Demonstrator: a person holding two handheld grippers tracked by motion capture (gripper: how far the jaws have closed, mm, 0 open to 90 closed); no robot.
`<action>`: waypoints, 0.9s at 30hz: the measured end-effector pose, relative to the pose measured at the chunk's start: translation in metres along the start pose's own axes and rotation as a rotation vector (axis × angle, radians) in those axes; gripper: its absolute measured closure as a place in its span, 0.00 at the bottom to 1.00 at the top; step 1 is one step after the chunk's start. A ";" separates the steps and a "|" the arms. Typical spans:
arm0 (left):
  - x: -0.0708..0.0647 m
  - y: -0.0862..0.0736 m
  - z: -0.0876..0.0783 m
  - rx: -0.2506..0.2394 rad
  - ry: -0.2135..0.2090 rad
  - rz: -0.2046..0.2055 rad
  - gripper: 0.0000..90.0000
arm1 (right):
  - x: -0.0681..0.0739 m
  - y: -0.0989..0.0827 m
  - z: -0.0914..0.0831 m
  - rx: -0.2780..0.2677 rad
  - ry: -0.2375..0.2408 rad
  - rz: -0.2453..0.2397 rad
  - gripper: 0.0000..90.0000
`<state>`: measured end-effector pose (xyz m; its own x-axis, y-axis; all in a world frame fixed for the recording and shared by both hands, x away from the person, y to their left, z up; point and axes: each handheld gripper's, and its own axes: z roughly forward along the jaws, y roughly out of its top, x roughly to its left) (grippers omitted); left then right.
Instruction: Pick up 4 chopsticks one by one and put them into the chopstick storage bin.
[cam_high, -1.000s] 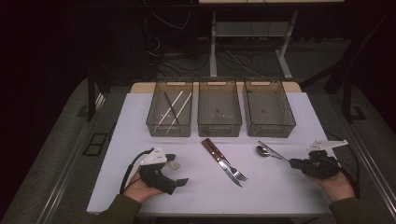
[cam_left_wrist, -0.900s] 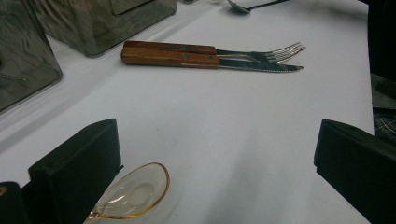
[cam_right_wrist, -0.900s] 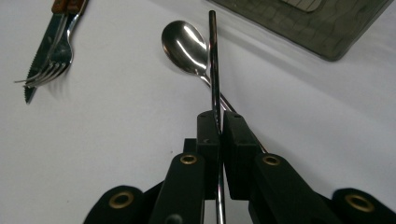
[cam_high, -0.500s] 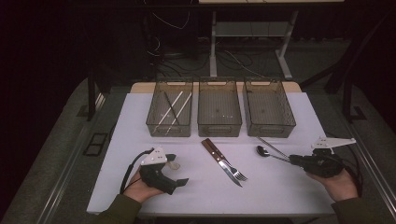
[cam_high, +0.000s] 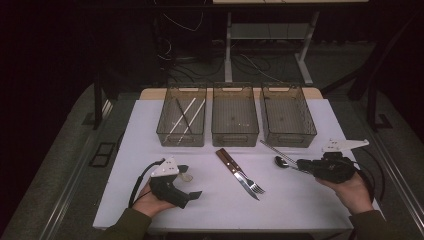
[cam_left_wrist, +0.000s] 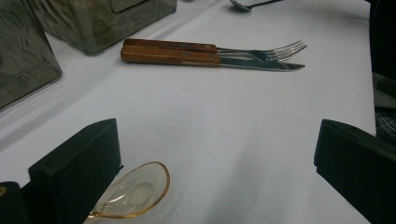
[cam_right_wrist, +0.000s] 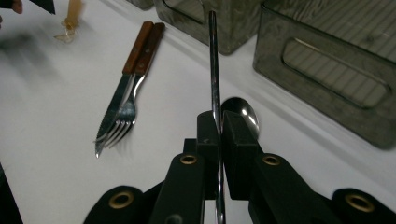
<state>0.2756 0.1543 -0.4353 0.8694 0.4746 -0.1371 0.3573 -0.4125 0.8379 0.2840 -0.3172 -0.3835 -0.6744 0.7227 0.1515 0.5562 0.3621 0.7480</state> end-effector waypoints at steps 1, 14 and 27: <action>0.000 0.000 0.000 0.000 0.000 0.000 0.00 | 0.001 0.003 0.002 -0.004 0.003 -0.004 0.96; 0.000 -0.001 0.002 -0.009 -0.004 -0.009 0.00 | 0.022 0.051 0.032 -0.042 0.052 -0.048 0.96; 0.001 -0.002 -0.001 -0.004 -0.005 -0.002 0.00 | 0.036 0.103 0.073 -0.052 0.027 -0.063 0.96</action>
<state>0.2750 0.1562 -0.4365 0.8705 0.4715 -0.1415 0.3576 -0.4082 0.8400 0.3523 -0.2116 -0.3483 -0.7207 0.6828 0.1200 0.4868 0.3753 0.7888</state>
